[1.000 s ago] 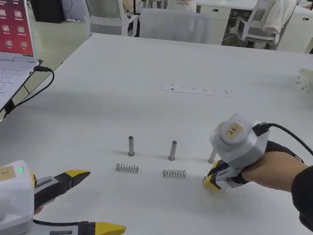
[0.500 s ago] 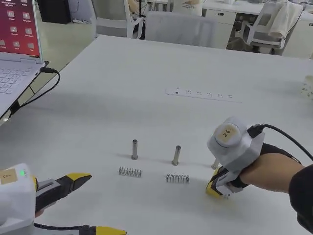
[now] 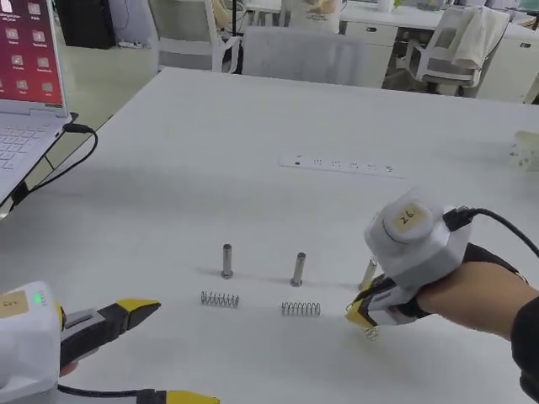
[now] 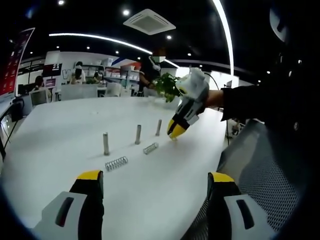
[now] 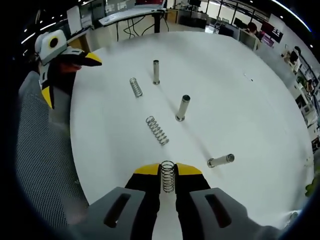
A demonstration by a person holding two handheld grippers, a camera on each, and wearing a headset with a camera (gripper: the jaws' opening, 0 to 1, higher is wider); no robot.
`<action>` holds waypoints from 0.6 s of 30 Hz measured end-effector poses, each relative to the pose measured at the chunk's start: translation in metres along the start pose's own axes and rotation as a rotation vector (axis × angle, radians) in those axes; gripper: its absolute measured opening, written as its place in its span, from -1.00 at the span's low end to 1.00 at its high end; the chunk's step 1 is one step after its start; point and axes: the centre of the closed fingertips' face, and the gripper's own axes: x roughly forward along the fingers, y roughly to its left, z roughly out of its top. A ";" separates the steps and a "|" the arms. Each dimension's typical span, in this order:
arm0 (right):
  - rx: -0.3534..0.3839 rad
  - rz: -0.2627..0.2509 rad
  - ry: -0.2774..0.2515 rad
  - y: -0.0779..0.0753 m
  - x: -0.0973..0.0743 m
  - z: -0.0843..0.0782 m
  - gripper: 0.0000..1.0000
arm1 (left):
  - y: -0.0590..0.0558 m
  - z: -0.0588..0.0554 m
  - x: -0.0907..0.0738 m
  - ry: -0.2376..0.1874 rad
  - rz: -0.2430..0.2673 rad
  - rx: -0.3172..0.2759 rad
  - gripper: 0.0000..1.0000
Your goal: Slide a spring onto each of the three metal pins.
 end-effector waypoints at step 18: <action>0.032 0.027 -0.270 0.034 -0.052 0.072 -0.84 | -0.024 0.035 0.016 -0.039 -0.118 0.027 0.45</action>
